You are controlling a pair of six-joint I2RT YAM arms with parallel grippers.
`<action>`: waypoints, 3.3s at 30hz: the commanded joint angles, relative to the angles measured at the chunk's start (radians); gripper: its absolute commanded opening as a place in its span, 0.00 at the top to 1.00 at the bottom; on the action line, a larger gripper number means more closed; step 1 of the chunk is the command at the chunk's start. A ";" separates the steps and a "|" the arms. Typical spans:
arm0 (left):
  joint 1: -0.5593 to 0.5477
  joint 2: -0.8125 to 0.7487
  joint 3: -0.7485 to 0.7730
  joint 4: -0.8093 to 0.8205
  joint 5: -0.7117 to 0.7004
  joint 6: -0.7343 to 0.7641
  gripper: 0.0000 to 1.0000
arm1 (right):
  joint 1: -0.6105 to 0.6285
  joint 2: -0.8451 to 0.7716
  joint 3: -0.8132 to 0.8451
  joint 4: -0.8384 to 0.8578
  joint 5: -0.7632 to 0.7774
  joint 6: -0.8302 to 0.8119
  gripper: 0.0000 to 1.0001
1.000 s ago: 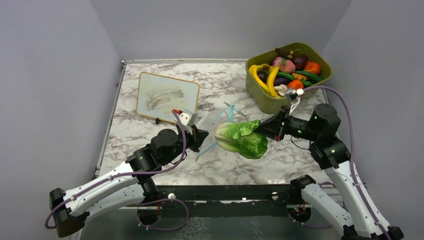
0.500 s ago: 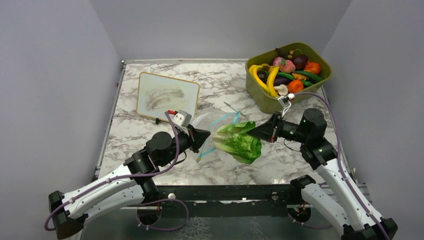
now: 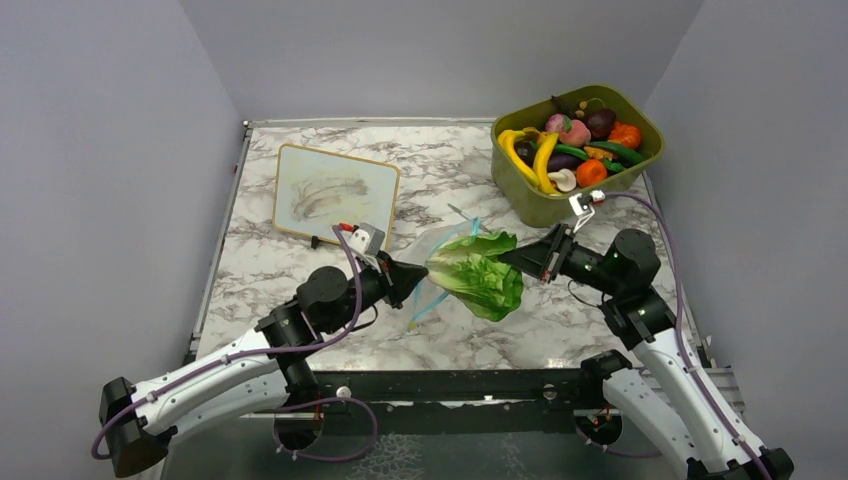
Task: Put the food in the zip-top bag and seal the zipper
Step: Place the fake vegetable in the zipper food storage bag.
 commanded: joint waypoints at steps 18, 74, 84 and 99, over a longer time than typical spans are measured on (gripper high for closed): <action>-0.002 0.021 -0.051 0.220 0.048 -0.062 1.00 | 0.005 -0.031 -0.076 0.001 0.133 0.116 0.99; -0.002 0.128 -0.081 0.484 0.172 -0.093 1.00 | 0.006 -0.001 -0.288 0.485 0.041 0.407 0.99; -0.002 0.167 -0.062 0.548 0.192 -0.143 1.00 | 0.007 0.084 -0.279 0.414 0.058 0.281 0.99; -0.002 0.213 -0.073 0.607 0.204 -0.120 1.00 | 0.031 0.111 -0.318 0.543 0.057 0.379 0.99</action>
